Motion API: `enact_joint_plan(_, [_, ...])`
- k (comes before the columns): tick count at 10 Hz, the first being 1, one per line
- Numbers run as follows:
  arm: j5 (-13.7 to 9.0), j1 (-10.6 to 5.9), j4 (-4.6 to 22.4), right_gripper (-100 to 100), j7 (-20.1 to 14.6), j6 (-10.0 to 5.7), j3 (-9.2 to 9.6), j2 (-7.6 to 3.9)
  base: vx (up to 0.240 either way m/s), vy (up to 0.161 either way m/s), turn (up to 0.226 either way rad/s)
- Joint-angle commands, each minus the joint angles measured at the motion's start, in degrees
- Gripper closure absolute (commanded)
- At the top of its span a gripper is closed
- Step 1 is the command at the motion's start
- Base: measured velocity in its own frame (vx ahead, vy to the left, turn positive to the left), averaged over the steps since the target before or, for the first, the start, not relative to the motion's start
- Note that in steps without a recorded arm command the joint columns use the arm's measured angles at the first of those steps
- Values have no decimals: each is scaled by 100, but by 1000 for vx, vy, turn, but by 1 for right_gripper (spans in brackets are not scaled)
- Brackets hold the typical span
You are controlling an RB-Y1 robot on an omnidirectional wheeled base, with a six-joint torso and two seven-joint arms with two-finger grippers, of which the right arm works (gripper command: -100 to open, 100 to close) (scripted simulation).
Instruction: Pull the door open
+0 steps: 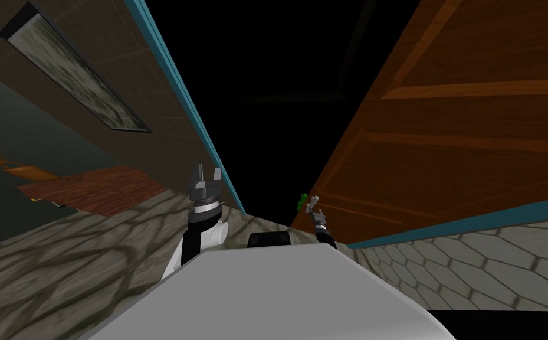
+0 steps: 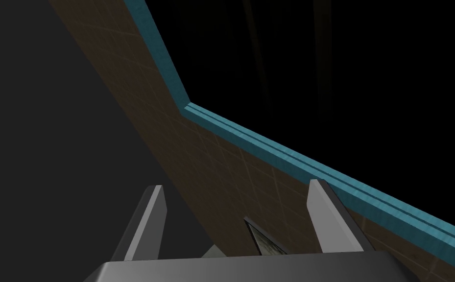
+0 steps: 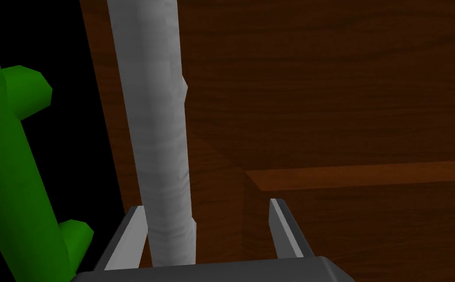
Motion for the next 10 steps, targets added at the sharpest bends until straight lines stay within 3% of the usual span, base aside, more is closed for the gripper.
enact_joint_plan(1, [-12, -14, 4, 100, -2, 5, -26, -20, -18, 23, 53])
enact_joint_plan(5, [-12, -14, 4, 100, -2, 5, -26, -20, 0, 10, -2])
enact_joint_plan(6, [-3, 133, 52, 100, 4, 18, 5, 1, -112, 12, -83])
enact_joint_plan(7, [-8, 151, 159, -100, -35, -8, 10, -27, -194, 4, -155])
enact_joint_plan(10, [-51, 350, 269, -100, -37, -18, -37, -103, -194, -4, -85])
